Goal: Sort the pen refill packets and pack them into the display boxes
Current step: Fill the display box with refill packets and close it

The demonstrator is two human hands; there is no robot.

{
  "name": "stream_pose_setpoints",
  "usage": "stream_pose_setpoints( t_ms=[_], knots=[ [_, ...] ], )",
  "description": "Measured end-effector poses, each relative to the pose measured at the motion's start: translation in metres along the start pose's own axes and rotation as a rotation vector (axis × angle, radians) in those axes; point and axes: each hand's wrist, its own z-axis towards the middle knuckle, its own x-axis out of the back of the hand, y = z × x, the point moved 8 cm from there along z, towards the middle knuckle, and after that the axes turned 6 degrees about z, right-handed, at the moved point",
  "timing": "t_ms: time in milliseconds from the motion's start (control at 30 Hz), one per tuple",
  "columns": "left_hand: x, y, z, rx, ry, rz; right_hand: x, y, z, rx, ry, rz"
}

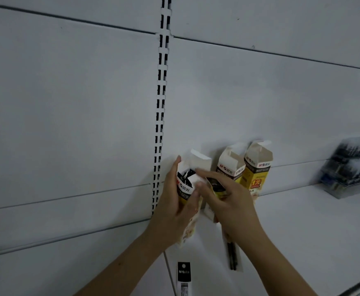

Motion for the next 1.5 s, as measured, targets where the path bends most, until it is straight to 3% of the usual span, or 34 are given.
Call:
stream_pose_setpoints(
  t_ms=[133,267,467,800,1033,1333,1433,1500],
  knots=[
    [0.006,0.009,-0.004,-0.054,0.064,-0.035,0.003,0.008,-0.003,0.019,0.068,0.054],
    [0.013,0.009,0.0,-0.077,0.136,0.032,0.013,0.001,-0.003,0.17,0.228,0.012],
    [0.012,0.005,0.004,-0.028,0.136,-0.045,0.001,0.0,0.007,0.155,0.043,0.174],
    [0.017,0.003,-0.003,-0.113,0.282,0.066,-0.008,0.012,0.003,0.199,0.125,0.3],
    [0.015,0.004,-0.001,-0.237,0.25,0.264,-0.009,0.013,0.004,0.184,0.07,0.324],
    [0.018,0.013,-0.001,-0.278,0.236,0.285,-0.01,0.016,-0.008,0.265,0.041,0.22],
    [0.023,0.011,0.004,-0.264,0.215,0.277,-0.012,0.023,-0.017,0.212,0.04,0.166],
    [0.027,0.008,0.008,-0.211,0.223,0.228,-0.016,0.036,-0.025,0.081,0.096,0.132]
  ],
)
